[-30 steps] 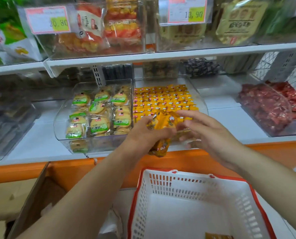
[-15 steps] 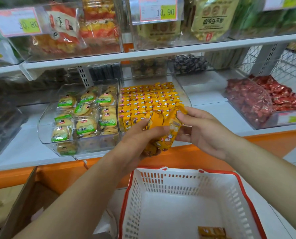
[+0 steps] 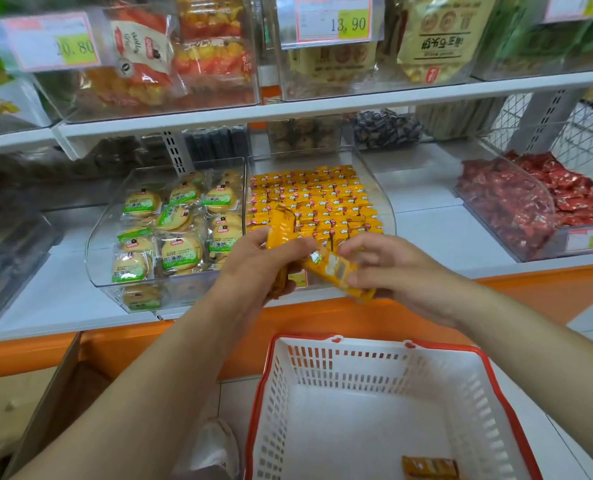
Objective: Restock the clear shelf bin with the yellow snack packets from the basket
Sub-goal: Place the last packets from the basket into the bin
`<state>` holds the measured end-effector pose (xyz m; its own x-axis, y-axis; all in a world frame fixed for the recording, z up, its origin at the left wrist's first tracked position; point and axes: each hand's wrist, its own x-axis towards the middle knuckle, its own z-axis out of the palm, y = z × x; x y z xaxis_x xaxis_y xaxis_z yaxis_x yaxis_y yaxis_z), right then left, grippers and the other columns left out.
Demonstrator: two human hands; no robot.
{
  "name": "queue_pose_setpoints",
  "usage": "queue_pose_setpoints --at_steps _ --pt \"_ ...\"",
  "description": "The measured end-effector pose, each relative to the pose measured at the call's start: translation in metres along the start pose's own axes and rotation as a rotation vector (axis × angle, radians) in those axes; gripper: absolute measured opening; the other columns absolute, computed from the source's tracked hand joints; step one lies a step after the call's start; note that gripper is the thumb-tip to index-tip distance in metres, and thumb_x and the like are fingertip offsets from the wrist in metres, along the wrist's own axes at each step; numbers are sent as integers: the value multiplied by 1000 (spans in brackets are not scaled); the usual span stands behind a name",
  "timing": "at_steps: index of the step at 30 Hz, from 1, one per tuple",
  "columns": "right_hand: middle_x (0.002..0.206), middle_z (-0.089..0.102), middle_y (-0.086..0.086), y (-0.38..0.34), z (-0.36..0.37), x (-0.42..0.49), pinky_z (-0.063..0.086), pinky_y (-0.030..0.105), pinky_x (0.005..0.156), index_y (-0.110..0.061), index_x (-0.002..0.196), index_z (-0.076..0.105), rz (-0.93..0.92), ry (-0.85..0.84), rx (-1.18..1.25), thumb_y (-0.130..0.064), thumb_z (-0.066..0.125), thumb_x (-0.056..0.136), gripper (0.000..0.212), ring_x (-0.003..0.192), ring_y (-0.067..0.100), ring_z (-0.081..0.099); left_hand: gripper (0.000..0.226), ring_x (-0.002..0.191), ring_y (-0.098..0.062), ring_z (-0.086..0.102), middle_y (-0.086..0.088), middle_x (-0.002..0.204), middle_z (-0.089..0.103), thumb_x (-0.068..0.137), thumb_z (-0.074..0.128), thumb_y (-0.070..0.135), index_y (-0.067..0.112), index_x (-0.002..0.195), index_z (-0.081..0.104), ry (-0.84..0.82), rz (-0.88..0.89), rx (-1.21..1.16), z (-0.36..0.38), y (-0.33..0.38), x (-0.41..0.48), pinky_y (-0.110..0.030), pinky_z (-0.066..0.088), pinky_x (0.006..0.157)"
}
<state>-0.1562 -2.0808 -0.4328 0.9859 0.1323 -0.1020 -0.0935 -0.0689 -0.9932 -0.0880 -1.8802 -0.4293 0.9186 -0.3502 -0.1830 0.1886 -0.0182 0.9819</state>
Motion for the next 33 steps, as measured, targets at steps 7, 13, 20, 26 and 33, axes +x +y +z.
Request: queue_pose_setpoints --at_steps 7,13,20,26,33 --pt "80 70 -4 5 20 7 51 25 58 -27 111 61 -65 7 64 -22 81 75 41 68 14 67 20 71 -13 69 -2 80 73 86 78 30 14 97 70 -51 5 77 -15 7 -3 -25 52 55" --pt "91 65 2 -16 18 43 50 53 87 -32 98 65 -144 304 -49 -11 81 78 33 85 20 65 30 88 -28 68 -26 105 67 97 66 18 -2 119 63 97 2 134 -63 11 8 -40 58 71" --pt "88 64 -5 -22 35 131 52 29 71 -30 86 61 -238 397 -483 -23 88 72 30 76 11 63 61 87 -26 78 -15 120 70 83 84 19 16 137 55 221 27 139 -87 6 2 -46 65 76" --pt "90 67 -3 2 37 165 41 24 61 -28 84 63 -146 240 -922 -26 90 70 30 71 4 57 51 77 -23 78 -11 109 74 87 80 20 23 132 56 226 56 114 -94 5 1 -45 65 71" --pt "102 56 -2 19 46 168 50 32 74 -27 89 63 -104 187 -1112 -33 90 70 34 90 19 57 61 81 -24 78 -12 118 68 88 80 23 23 141 50 230 45 128 -92 2 5 -35 62 63"
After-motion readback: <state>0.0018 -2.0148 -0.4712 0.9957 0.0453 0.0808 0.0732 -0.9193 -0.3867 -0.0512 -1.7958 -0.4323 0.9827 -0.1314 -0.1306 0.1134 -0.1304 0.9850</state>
